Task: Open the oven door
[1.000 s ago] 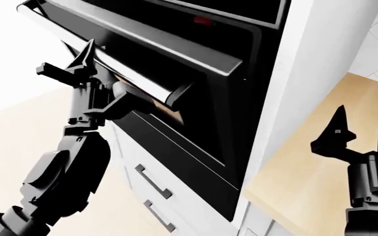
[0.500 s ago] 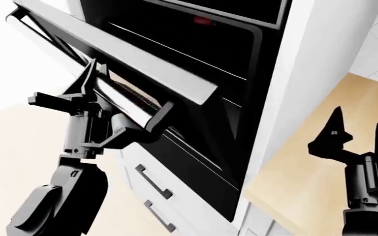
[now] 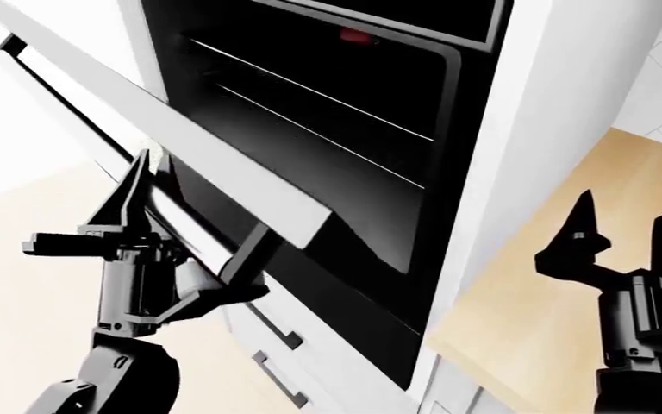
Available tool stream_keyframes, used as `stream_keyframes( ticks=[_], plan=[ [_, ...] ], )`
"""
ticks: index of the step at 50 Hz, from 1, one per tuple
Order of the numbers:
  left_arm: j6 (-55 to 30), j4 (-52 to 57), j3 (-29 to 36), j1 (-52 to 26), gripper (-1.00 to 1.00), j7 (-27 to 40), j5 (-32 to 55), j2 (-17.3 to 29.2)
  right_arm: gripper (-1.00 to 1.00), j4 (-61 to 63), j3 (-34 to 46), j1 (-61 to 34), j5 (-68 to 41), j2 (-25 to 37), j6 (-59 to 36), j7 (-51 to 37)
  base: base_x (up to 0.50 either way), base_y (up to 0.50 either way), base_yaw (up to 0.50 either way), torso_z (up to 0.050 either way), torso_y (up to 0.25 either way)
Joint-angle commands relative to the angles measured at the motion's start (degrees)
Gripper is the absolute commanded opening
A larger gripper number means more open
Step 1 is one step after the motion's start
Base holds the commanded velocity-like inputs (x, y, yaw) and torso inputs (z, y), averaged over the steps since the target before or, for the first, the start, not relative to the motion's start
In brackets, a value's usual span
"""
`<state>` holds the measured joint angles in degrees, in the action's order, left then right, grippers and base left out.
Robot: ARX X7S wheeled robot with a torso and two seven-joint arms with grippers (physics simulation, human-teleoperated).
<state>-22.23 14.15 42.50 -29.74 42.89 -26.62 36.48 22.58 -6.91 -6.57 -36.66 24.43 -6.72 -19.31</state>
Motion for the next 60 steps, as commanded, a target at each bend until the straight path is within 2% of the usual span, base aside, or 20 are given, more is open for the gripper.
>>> stream_keyframes(
  ticks=[1, 22, 36, 60],
  plan=[
    [2.5, 4.7, 1.9, 5.3, -1.0, 7.1, -7.6, 0.1, 1.0, -0.5, 0.5, -0.2, 0.4, -0.2, 0.1, -0.1, 0.0, 0.0, 0.0, 0.0, 0.01],
    [3.3, 5.9, 0.4, 13.8, -1.0, 14.8, -7.7, 3.1, 1.0, -0.9, 1.4, -0.2, 1.2, -0.3, 0.5, -0.1, 0.0, 0.0, 0.0, 0.0, 0.002],
    [7.9, 2.7, -0.8, 18.8, -1.0, 22.0, -4.6, 4.0, 1.0, -1.1, 1.4, -0.2, 1.0, -0.2, 0.4, -0.3, 0.0, 0.0, 0.0, 0.001, 0.003],
    [18.7, -10.8, -0.9, 22.8, -1.0, 34.3, -1.6, 2.1, 1.0, -2.9, 1.9, -0.6, 0.8, -0.4, 0.5, 0.0, 0.0, 0.0, 0.0, 0.0, 0.003]
  ],
)
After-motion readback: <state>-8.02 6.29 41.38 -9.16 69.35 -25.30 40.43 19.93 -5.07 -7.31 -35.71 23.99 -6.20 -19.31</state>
